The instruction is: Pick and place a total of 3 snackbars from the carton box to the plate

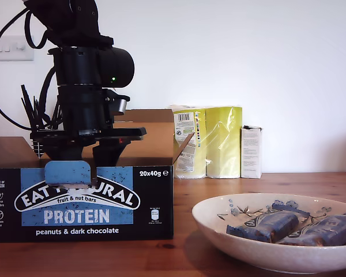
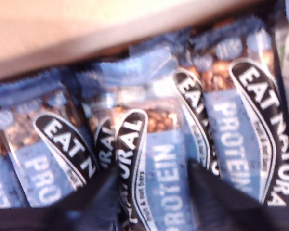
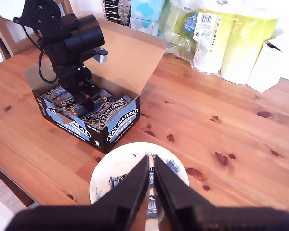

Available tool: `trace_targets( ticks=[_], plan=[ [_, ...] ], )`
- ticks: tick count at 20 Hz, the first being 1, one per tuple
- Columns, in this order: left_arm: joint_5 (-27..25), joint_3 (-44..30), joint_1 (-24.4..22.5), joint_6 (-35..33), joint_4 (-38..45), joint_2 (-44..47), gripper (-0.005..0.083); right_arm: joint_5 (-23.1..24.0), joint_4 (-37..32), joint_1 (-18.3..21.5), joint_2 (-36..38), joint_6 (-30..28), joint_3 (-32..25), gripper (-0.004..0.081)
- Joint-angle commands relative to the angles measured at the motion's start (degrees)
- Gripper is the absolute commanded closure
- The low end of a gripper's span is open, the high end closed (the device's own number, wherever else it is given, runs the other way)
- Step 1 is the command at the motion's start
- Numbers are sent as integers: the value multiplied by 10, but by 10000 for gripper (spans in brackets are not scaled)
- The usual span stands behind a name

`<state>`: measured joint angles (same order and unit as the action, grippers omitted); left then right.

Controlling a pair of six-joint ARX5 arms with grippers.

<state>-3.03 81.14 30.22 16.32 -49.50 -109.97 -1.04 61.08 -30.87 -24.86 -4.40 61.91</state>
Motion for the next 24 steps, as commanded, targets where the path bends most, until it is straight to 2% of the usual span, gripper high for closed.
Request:
trace_targets(
  ticks=[1,8,11,14,17,20,24],
  plan=[
    [2,-9,0,-3,2,-18,628,0,-3,-2,4,-1,-9,783],
    [3,15,0,-20,-20,22,628,0,-3,-2,4,-1,-9,783],
    [25,17,12,-57,-9,74,628,0,-3,-2,4,-1,-9,783],
    [47,18,52,-122,32,125,628,0,-3,-2,4,-2,-9,783],
    [66,18,113,-235,110,152,628,0,-3,-2,4,-2,-8,783],
    [105,18,183,-399,192,150,628,-1,2,-2,4,-3,-9,783],
    [159,18,259,-709,252,127,626,0,12,-2,5,-5,-8,783]
  ],
)
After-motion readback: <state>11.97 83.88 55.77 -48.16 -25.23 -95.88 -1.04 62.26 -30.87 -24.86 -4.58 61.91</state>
